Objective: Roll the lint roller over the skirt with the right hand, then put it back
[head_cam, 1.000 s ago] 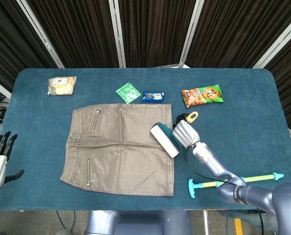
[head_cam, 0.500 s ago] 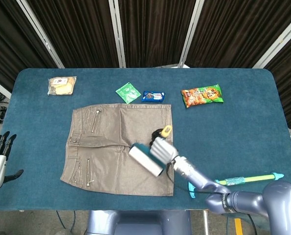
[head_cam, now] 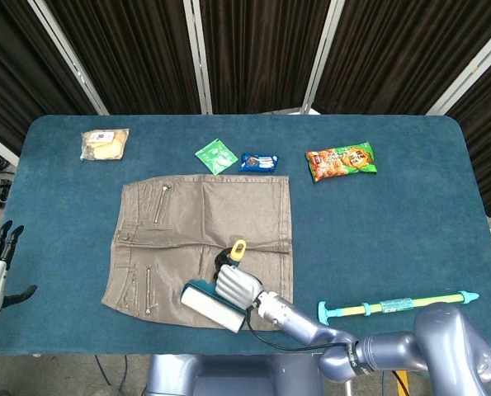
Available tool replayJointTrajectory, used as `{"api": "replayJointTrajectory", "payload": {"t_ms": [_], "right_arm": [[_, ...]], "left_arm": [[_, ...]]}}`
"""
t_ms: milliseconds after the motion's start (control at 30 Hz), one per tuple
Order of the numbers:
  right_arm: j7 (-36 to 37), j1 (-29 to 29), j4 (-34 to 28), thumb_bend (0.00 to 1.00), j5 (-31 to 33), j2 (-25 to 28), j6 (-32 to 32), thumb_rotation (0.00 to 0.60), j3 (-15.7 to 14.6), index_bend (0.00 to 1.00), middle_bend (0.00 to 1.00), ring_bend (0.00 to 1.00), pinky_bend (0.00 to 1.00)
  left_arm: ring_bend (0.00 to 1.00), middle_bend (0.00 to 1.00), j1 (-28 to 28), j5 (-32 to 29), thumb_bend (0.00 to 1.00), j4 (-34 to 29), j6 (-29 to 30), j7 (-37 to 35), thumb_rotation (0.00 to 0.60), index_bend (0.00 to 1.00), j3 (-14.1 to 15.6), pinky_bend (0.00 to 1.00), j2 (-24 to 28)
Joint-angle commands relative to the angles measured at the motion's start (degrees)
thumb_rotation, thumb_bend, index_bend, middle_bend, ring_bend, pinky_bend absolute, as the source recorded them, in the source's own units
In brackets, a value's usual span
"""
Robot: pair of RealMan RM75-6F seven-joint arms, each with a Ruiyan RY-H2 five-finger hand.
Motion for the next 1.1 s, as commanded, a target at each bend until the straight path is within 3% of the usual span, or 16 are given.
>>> {"api": "replayJointTrajectory", "payload": {"t_ms": [33, 533, 833, 1100], "right_arm": [[0.1, -0.3, 0.6, 0.95, 0.4, 0.6, 0.5, 0.600, -0.2, 0.41, 0.42, 0.30, 0.39], [5.9, -4.7, 8.8, 0.95, 5.0, 9.7, 3.9, 0.600, -0.4, 0.41, 0.42, 0.30, 0.39], [9.5, -7.1, 15.5, 0.95, 8.0, 10.7, 3.9, 0.600, -0.6, 0.41, 0.42, 0.30, 0.39], [11.2, -7.1, 14.7, 0.95, 5.2, 10.0, 4.3, 0.600, -1.6, 0.41, 0.42, 0.30, 0.39]], "left_arm": [[0.00, 0.00, 0.0, -0.1, 0.00, 0.1, -0.1, 0.0, 0.600, 0.00, 0.0, 0.00, 0.0], [0.00, 0.00, -0.2, 0.4, 0.00, -0.3, -0.2, 1.5, 0.600, 0.00, 0.5, 0.00, -0.7], [0.00, 0.00, -0.4, 0.2, 0.00, -0.6, -0.3, 2.7, 0.600, 0.00, 0.5, 0.00, -1.2], [0.00, 0.00, -0.4, 0.0, 0.00, -0.6, -0.4, 2.9, 0.600, 0.00, 0.5, 0.00, -1.3]]}}
